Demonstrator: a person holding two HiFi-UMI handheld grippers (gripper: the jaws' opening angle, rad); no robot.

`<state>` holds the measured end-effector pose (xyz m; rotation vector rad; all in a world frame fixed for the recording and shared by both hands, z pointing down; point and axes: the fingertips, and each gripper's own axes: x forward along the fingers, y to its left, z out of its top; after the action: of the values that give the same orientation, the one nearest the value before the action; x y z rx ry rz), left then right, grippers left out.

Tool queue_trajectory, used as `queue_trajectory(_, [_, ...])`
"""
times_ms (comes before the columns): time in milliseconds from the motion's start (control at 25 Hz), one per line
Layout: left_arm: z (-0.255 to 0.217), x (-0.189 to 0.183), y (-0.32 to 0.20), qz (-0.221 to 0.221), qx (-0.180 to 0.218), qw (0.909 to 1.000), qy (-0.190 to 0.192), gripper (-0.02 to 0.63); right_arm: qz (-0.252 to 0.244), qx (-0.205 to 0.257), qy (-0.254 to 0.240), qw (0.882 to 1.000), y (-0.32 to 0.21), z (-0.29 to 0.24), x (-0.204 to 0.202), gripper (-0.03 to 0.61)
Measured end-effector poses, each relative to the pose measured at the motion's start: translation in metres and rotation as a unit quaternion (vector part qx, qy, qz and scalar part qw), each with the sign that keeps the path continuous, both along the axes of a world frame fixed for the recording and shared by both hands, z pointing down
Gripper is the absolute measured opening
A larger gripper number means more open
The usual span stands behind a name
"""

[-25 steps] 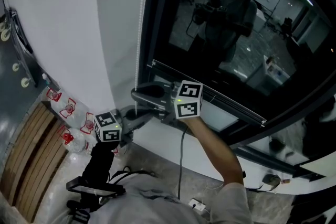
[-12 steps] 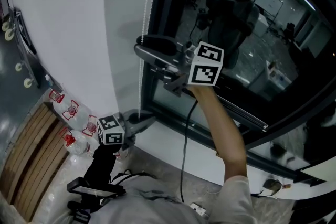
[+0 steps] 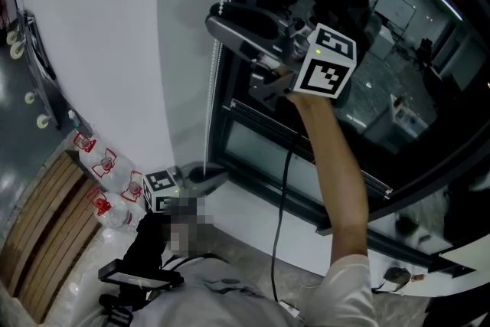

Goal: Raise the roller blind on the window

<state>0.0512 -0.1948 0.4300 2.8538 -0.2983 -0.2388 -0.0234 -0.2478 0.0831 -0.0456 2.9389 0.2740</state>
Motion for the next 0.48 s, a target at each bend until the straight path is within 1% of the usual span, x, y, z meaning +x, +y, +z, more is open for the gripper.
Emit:
queue_trajectory(80, [-0.0004,0.0011,-0.0017,0.000,-0.001,1.0000,0.002,-0.002,0.004,0.006,0.002,1.000,-0.0006,-0.0063,0.0012,0.089])
queue_trajectory(200, [-0.0010,0.0019,-0.0035,0.000,0.000,1.0000,0.001,-0.002,0.015,0.006,0.005,1.000,-0.0026,-0.0075,0.0040,0.017])
queue_trajectory(360, [-0.0001,0.0032,-0.0041,0.001,-0.001,1.0000,0.002,-0.002,0.003,-0.038,0.002,0.999,-0.0036,-0.0026,0.0087,0.012])
queue_trajectory(480, [0.0016,0.0036,-0.0042,0.003,-0.003,1.0000,0.001,-0.002,0.000,-0.048,0.007,0.999,-0.0024,0.0008,0.0096,0.011])
